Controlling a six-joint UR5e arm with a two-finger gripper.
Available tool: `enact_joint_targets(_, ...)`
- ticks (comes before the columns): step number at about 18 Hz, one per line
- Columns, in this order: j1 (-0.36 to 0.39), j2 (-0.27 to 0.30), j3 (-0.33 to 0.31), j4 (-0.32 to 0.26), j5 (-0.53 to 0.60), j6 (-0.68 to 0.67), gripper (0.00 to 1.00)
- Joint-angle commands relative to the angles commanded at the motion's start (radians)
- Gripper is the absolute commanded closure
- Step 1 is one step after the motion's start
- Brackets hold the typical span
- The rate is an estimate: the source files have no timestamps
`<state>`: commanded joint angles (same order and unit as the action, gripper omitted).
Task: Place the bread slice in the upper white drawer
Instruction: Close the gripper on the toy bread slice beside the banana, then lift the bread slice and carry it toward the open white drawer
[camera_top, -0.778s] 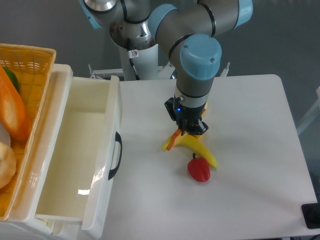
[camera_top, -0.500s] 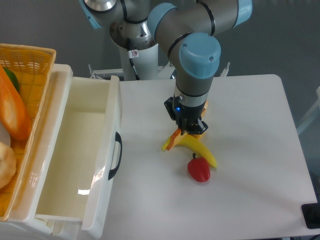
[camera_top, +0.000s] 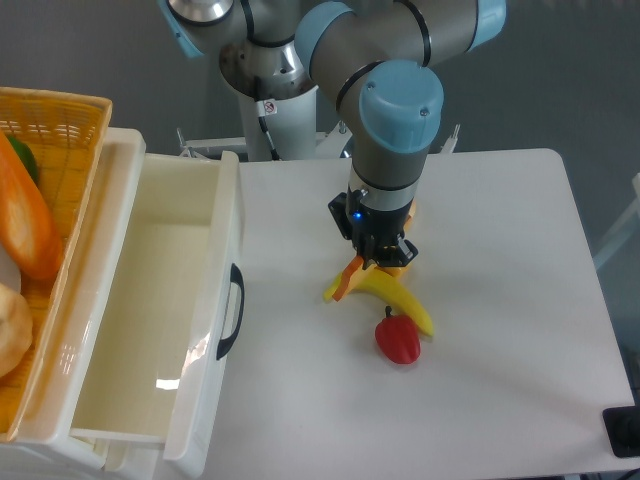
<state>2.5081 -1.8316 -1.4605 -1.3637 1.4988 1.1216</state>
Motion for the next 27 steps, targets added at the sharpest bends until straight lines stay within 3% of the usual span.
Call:
enact_joint_targets(4, -0.003, 0.028, 0.012, -0.055, -0.034, -0.046, 1.0)
enact_joint_targets(9, -0.002, 0.081, 0.023, -0.08, -0.106, -0.23, 1.0)
enact_joint_targets(12, 0.009, 0.126, 0.023, -0.081, -0.185, -0.33, 1.0)
enact_joint_targets(17, 0.009, 0.207, 0.02, -0.081, -0.216, -0.463, 1.0)
enact_joint_targets(27, 0.005, 0.278, 0.02, -0.071, -0.362, -0.673, 1.0)
